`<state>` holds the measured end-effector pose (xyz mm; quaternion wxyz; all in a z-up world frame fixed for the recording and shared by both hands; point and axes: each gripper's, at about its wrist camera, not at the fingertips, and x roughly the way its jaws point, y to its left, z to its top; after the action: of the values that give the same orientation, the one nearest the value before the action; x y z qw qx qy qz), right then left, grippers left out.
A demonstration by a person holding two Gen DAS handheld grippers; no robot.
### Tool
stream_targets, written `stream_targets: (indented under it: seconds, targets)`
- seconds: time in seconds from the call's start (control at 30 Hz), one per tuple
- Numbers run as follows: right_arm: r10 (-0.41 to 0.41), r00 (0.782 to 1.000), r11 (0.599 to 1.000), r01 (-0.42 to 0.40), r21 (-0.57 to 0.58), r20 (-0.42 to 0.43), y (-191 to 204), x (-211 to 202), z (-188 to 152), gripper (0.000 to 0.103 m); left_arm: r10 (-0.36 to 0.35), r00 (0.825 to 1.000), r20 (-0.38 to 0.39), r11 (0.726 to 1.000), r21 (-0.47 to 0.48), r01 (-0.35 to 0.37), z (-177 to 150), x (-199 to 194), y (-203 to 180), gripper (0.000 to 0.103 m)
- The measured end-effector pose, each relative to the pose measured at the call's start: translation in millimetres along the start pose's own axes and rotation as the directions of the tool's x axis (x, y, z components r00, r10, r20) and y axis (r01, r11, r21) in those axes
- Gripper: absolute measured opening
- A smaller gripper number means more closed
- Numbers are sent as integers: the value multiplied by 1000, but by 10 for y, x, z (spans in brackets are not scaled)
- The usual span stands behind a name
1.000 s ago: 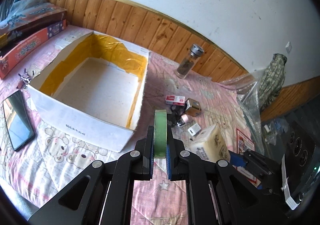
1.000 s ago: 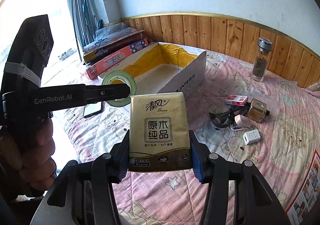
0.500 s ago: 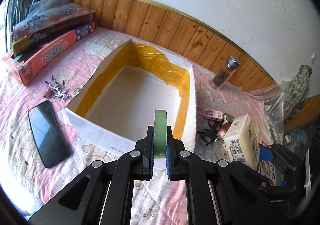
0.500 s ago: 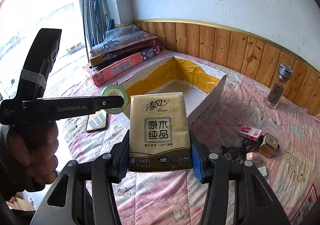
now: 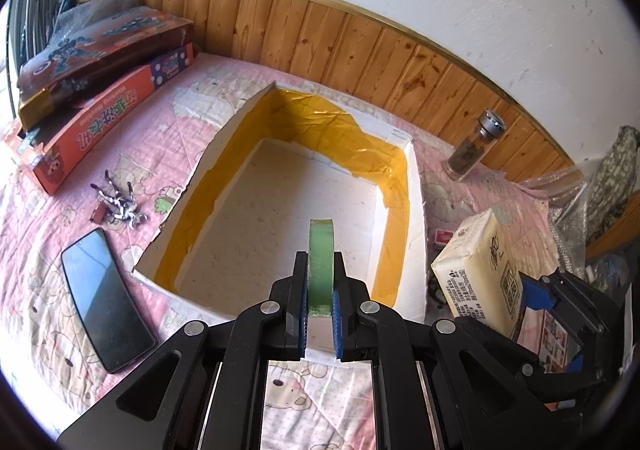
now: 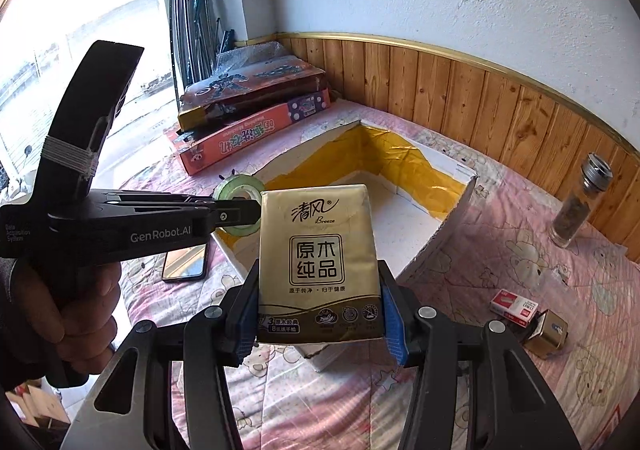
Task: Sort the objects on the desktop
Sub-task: 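Carry the tape roll and tissue pack over the white box with both tools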
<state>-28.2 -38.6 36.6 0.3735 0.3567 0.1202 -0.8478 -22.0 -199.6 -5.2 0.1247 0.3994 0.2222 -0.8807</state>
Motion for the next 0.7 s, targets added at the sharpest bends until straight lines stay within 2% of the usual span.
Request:
stream_targets:
  seconds: [0.43, 0.7]
  targets:
    - [32, 999, 999, -32, 19, -29, -274, 413, 347, 53, 7, 999, -47, 1000, 14, -7, 347, 290, -7, 9]
    - [47, 997, 998, -43, 51, -68, -517, 669, 520, 53, -2, 996, -93, 999, -36, -2, 540, 514, -2, 9]
